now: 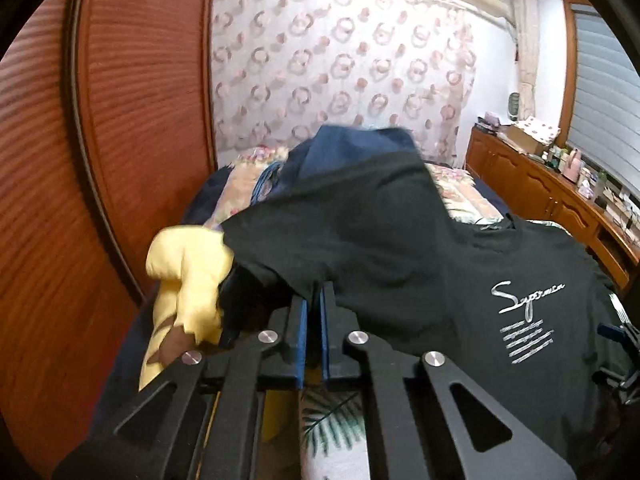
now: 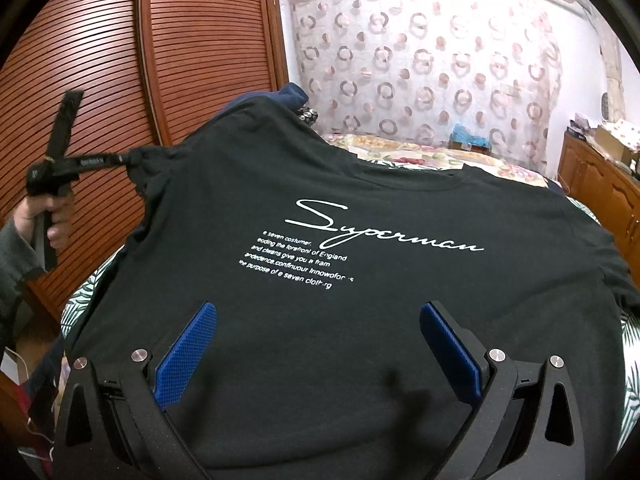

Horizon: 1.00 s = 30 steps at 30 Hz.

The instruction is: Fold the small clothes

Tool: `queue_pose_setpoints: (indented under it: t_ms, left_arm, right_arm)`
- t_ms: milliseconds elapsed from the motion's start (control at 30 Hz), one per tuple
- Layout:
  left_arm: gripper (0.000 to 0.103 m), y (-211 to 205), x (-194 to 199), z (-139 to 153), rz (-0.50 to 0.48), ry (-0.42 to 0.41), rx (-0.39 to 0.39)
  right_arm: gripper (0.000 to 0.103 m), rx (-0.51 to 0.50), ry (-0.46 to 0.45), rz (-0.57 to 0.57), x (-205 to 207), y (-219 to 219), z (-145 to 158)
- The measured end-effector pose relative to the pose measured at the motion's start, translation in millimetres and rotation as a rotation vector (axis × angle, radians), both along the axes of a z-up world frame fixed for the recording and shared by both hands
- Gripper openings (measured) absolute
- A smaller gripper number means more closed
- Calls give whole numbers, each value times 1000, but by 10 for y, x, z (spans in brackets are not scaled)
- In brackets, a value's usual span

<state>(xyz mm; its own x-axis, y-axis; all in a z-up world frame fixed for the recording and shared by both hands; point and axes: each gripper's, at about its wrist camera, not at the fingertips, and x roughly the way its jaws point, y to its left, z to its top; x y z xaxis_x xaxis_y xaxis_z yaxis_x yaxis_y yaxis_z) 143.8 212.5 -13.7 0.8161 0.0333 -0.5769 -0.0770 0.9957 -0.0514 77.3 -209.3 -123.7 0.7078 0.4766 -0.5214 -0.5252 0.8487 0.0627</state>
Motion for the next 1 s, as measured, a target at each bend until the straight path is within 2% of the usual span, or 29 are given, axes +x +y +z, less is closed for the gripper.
queue_pose_setpoints:
  t_ms: [267,367,533,567,633,700,767,1000]
  left_arm:
    - [5,-595,257,526,-137,-56,79]
    - [5,-1053,295,668,-249,-62,95]
    - [6,-1636,176,587,-374,-29,137]
    - [11,-1692,139,545,-386,-16,140]
    - [20,-1652,92,511,-385,-2,130]
    - [37,-1554,11,476,-375,-4,128]
    - [48,-1477,-43,450,-373,-9,121]
    - [49,-1204,-105,88,-302,55,101]
  right_arm:
    - [102,12,8,-3,23,-36,5]
    - [102,14,7,-3,21,-43,10]
    - [102,25,7,-5,23,-67,11]
    - [102,27,8,-4,21,-71,10]
    - [101,31,9,-4,19,-76,5]
    - [102,33,11,-5,30,-81,7]
    - [101,38,9,-8,28,-85,7]
    - [101,40,24,-4,58,-94,33]
